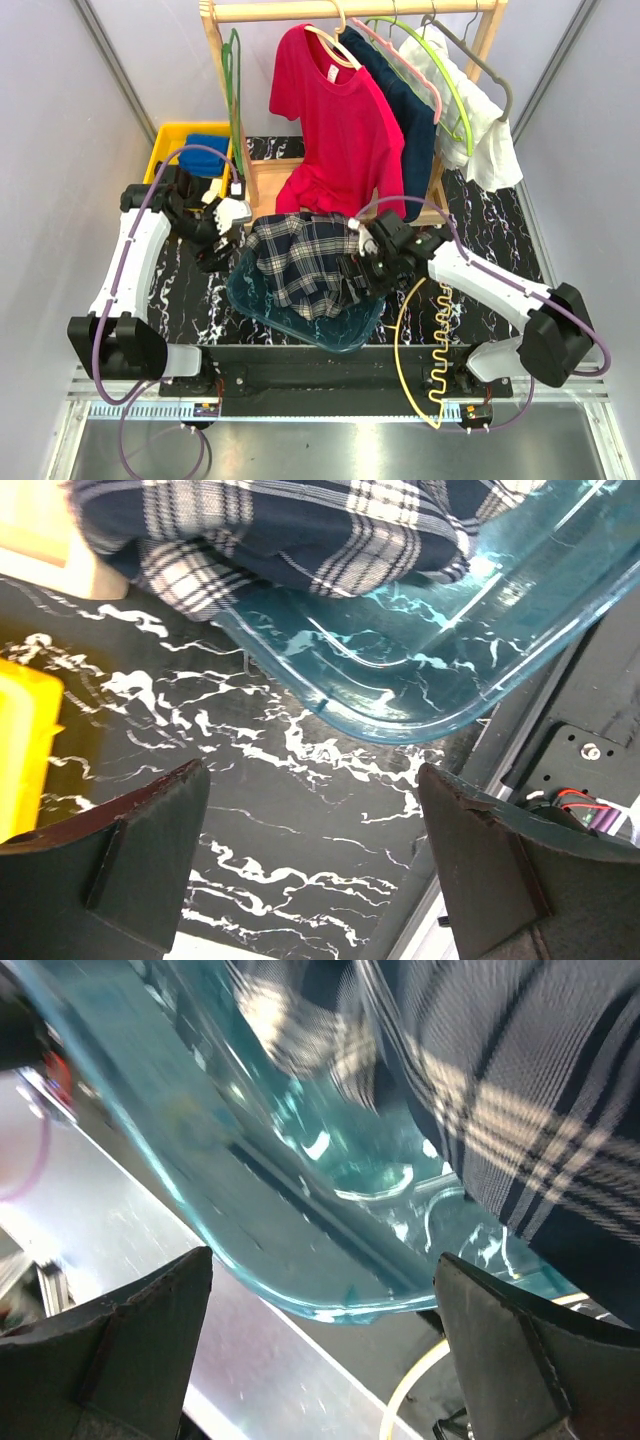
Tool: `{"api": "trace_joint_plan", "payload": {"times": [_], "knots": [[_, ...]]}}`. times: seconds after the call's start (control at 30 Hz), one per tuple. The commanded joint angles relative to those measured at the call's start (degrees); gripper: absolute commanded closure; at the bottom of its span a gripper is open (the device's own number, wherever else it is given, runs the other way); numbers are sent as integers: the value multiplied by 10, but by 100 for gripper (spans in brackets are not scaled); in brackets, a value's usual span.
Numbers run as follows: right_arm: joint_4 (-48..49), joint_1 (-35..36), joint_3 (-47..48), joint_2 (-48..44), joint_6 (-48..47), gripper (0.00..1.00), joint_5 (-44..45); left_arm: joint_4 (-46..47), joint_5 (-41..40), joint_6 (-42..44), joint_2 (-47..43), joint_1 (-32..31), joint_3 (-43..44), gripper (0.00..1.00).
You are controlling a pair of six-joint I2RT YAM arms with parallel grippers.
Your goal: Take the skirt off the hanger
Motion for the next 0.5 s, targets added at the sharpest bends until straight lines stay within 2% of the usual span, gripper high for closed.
{"api": "trace_joint_plan", "payload": {"times": [0.0,0.03,0.13,0.17,0.27,0.47], "knots": [[41,0,-62,9,-19,0,-29,-28,26,18,1,1,-1,12],[40,1,-70,14,-20,0,-12,-29,27,18,2,1,3,12],[9,0,-75,40,-18,0,116,-34,34,20,6,1,10,12],[-1,0,-70,47,-12,0,184,-34,34,20,7,1,12,12],[-15,-6,-32,64,-10,0,232,-52,45,26,15,1,26,12],[-4,-14,77,113,-36,0,220,-69,78,22,34,1,56,12]]}}
